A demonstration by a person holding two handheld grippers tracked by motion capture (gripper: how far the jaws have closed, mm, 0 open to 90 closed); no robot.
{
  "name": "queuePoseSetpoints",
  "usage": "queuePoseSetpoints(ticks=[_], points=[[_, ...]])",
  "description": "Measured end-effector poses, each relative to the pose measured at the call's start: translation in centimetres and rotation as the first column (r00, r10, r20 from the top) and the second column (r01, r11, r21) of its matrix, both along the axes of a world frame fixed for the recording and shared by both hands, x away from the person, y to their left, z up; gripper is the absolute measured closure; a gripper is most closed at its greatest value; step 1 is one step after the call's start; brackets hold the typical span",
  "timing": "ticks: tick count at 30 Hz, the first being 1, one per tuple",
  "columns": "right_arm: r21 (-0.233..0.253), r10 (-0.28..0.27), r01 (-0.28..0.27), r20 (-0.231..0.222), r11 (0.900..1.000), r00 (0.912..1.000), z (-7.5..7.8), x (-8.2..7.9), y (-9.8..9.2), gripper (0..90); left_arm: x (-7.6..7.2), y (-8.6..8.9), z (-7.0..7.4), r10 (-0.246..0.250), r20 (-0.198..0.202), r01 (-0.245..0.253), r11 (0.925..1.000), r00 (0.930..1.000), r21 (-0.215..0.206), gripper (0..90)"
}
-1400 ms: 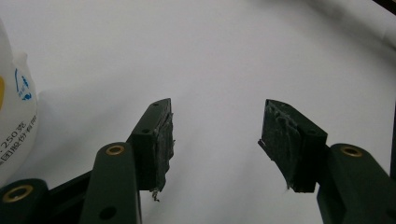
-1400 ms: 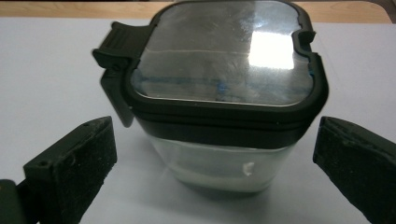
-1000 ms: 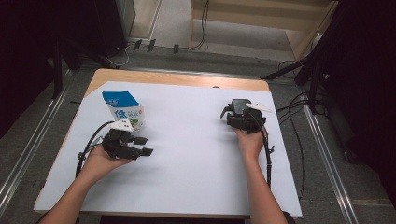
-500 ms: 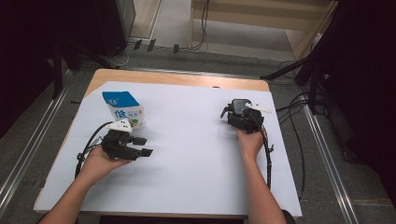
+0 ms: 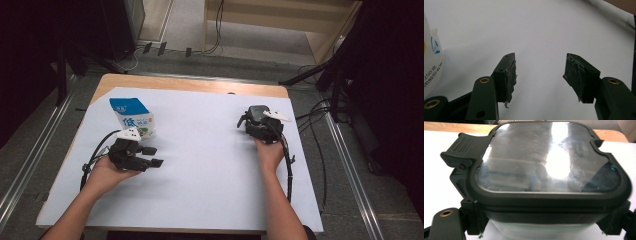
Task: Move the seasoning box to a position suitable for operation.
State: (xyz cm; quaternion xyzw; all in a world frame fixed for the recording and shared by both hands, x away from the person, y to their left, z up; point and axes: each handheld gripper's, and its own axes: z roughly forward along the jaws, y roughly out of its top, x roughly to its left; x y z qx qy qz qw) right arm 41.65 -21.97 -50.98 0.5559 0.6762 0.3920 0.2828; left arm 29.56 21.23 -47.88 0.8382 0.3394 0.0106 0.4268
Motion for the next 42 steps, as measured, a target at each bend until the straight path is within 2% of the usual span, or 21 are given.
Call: queuePoseSetpoints(ticks=[10, 19, 25, 30, 33, 38, 39, 41, 42], points=[[0.004, 0.025, -0.025, -0.003, 1.0, 0.9997, 0.5, -0.3, 0.2, 16.4, 0.3, -0.1, 0.0, -0.008, -0.017, 0.008, 1.0, 0.9998, 0.0, 43.4], [0.008, 0.084, -0.084, 0.025, 0.996, 0.9962, 2.2, -2.1, 0.9, 16.4, 0.4, -0.4, 0.1, -0.012, -0.02, 0.012, 0.9999, 0.9997, 0.006, 43.1], [0.016, 0.113, -0.113, 0.027, 0.993, 0.9933, 2.8, -3.3, 1.2, 16.5, 0.6, -0.6, 0.2, -0.017, -0.023, 0.017, 0.9998, 0.9996, -0.009, 42.9], [0.018, 0.146, -0.146, 0.022, 0.989, 0.9891, 3.2, -4.5, 1.7, 16.4, 0.7, -0.8, 0.2, -0.017, -0.036, 0.017, 0.9997, 0.9992, -0.015, 42.0], [0.038, 0.17, -0.17, 0.02, 0.985, 0.9853, 3.3, -5.4, 2.2, 16.4, 0.8, -0.8, 0.2, -0.015, -0.037, 0.014, 0.9996, 0.9992, -0.023, 42.1], [0.022, 0.208, -0.208, 0.018, 0.978, 0.978, 3.5, -6.7, 3.0, 16.4, 0.9, -0.9, 0.3, -0.013, -0.033, 0.012, 0.9997, 0.9994, -0.021, 43.2], [0.023, 0.226, -0.227, 0.021, 0.974, 0.9738, 3.6, -7.3, 3.3, 16.5, 1.0, -0.9, 0.4, -0.014, -0.034, 0.014, 0.9999, 0.9993, -0.007, 43.5], [0.021, 0.239, -0.239, 0.021, 0.971, 0.9709, 3.6, -7.6, 3.5, 16.4, 1.0, -1.1, 0.5, -0.014, -0.027, 0.014, 0.9999, 0.9995, -0.005, 46.3], [0.021, 0.256, -0.257, 0.018, 0.966, 0.9665, 3.6, -8.2, 3.9, 16.4, 1.0, -1.1, 0.5, -0.006, -0.025, 0.006, 1.0, 0.9997, 0.0, 46.7]])
